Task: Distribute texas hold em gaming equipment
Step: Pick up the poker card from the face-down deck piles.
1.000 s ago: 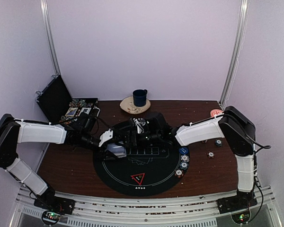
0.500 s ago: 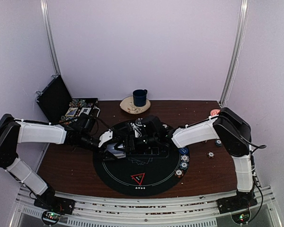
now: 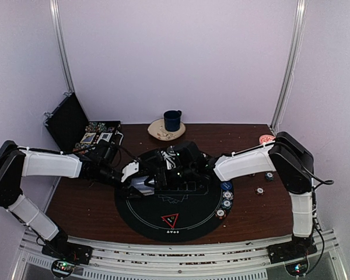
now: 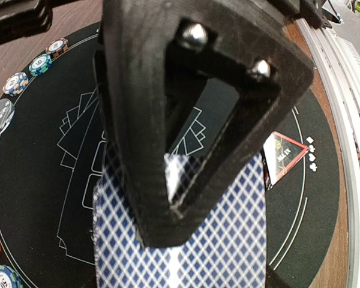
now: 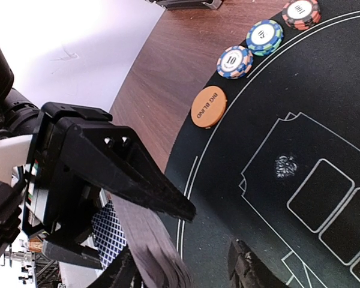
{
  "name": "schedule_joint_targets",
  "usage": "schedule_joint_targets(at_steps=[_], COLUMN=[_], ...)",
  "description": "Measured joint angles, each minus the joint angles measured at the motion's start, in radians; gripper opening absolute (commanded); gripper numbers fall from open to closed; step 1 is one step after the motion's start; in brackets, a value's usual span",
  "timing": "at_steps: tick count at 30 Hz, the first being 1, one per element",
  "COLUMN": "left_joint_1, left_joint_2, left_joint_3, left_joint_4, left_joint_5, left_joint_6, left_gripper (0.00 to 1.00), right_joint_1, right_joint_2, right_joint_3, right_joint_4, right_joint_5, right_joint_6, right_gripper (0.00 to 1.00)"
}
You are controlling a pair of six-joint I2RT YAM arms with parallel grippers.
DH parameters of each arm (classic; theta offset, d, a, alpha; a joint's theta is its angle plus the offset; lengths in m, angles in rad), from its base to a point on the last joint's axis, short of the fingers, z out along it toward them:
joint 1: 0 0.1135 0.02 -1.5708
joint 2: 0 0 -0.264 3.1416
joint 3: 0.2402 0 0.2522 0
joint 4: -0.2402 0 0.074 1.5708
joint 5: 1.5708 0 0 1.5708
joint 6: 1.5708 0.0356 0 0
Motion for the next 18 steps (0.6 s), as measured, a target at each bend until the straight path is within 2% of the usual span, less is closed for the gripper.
schedule_joint_targets(at_steps=[6, 15, 18], left_joint_1=[0.002, 0.002, 0.002], left_joint_2=[0.0, 0.0, 0.0], left_joint_3=[0.0, 0.0, 0.0], left_joint_4=[-0.001, 0.0, 0.0], left_joint_5=[-0.003, -0.002, 0.001], left_joint_6=[0.0, 0.001, 0.001], left_gripper=[0.02, 0.02, 0.02], right_joint_1=[-0.003, -0.01, -0.015], right_joint_2=[-0.027, -0.072, -0.09], right_joint_3=[-0.016, -0.045, -0.062], right_joint_4=[-0.025, -0.04, -0.04], right_joint_5=[0.017, -0.008, -0.021], right_joint_6=[-0.019, -0.037, -0.039], right_gripper=[0.39, 0.12, 0.08])
